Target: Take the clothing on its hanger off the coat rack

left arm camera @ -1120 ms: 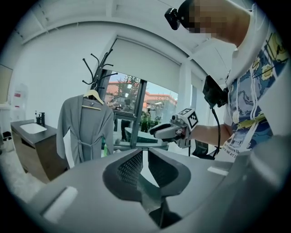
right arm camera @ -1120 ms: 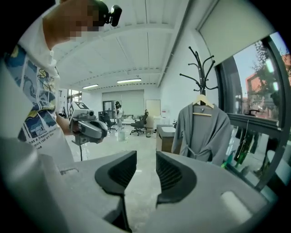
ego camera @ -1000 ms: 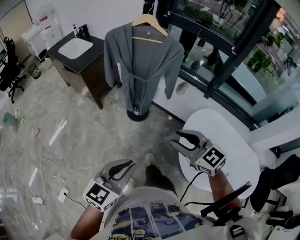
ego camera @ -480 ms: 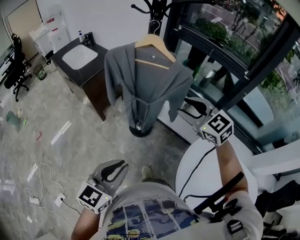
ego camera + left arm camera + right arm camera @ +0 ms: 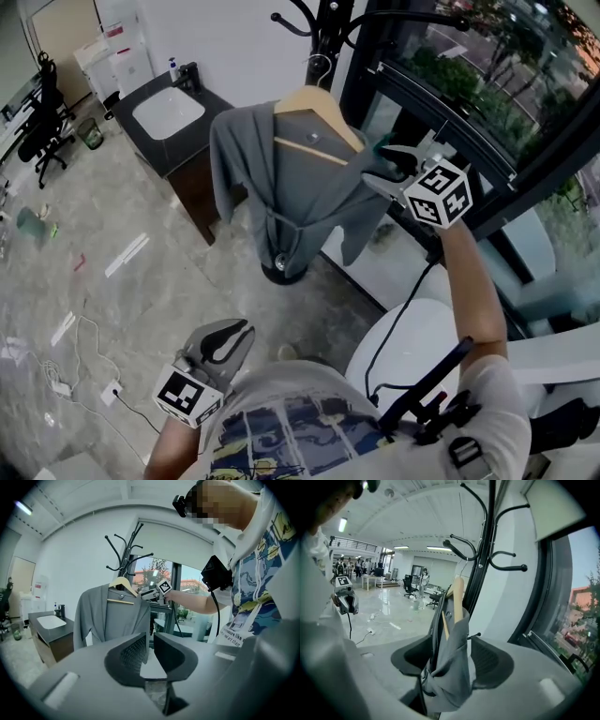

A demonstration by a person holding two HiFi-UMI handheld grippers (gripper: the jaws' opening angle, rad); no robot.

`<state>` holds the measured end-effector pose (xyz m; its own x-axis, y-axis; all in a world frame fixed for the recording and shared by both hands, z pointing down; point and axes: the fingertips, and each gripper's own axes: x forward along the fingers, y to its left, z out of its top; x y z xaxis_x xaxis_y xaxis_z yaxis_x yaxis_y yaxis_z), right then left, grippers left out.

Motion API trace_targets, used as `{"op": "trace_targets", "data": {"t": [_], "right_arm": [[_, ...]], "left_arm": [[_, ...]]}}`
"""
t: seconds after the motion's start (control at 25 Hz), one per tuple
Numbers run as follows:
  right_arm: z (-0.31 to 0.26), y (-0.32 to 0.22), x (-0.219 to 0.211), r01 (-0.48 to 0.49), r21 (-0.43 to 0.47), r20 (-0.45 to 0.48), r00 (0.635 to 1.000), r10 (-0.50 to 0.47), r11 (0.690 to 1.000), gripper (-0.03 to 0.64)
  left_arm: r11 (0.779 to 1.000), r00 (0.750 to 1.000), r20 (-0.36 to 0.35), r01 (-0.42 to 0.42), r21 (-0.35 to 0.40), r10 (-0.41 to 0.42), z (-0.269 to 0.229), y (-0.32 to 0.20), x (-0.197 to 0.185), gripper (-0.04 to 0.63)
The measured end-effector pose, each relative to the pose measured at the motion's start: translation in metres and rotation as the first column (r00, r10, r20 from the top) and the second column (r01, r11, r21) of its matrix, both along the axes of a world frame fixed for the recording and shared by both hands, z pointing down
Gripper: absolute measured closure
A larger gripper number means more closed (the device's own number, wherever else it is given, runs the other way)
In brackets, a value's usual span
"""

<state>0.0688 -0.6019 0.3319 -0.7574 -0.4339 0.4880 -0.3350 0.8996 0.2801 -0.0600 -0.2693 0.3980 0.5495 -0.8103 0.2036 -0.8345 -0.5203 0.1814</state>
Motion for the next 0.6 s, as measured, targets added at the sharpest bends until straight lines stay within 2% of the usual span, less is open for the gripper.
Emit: {"op": "trace_targets", "data": {"t": [0.16, 0.44, 0.6], "right_arm": [[0.006, -0.018, -0.02, 0.073, -0.084, 0.011, 0.997, -0.072, 0.994, 0.362], [0.022, -0.029, -0.052, 0.178, -0.218, 0.007, 0.983, -0.181, 0.959, 0.362], [0.026, -0.03, -0.066, 0.214, -0.264, 0.022, 0.976, -0.216, 0.941, 0.366]], "left_arm": [[1.0, 1.0, 0.006, 0.028, -0.004, -0.028, 0.001, -0.011, 0.0, 0.54], [0.999, 0.999, 0.021, 0.047, -0.021, -0.046, 0.003, -0.021, 0.003, 0.54], [0.998, 0.998, 0.024, 0.056, -0.027, -0.055, 0.003, -0.021, 0.004, 0.54]]}}
